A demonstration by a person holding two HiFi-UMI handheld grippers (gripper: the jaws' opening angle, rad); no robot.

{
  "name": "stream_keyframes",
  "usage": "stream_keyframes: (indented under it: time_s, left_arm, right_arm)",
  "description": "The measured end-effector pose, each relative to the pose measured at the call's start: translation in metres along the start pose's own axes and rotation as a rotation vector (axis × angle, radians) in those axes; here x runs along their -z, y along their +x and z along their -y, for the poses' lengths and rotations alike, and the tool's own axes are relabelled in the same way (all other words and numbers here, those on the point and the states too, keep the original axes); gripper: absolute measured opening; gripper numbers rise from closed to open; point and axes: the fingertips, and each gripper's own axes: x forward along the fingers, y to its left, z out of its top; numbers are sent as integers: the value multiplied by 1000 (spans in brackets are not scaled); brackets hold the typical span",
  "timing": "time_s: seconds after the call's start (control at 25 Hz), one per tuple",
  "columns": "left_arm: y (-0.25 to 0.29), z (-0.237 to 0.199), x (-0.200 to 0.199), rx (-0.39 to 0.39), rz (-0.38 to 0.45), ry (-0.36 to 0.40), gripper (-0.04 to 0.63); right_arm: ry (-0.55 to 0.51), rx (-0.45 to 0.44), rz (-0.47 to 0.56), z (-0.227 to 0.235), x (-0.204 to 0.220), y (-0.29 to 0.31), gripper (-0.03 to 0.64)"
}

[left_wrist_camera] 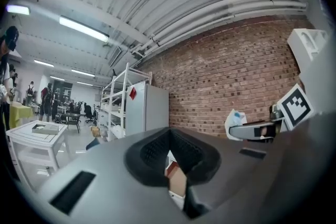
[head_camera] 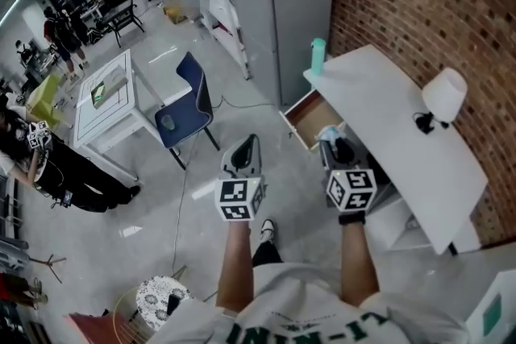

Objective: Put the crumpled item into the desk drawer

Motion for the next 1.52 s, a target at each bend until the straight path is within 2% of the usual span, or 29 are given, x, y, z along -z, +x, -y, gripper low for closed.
stream_keyframes:
  time_s: [0.28,0.56,0.76,1.2,1.52]
  left_arm:
    - [67,-63,-22,18,31,0,-5]
    - [116,-104,-10,60,9,-28,-5]
    - [144,-127,-1,103,-2,-17,-6]
    - [178,-159,35,179,-56,-44,-6]
    - [213,-155,56,231,-78,-67,-6]
  right_arm:
    - [-5,-9,41,-13,-34,87,110]
    - [1,14,14,-22,-24,144,110]
    - [16,57,4,-23,-15,177,110]
    - [26,145,-41,-25,22,214,110]
    - [45,188,-76,-1,40,232,110]
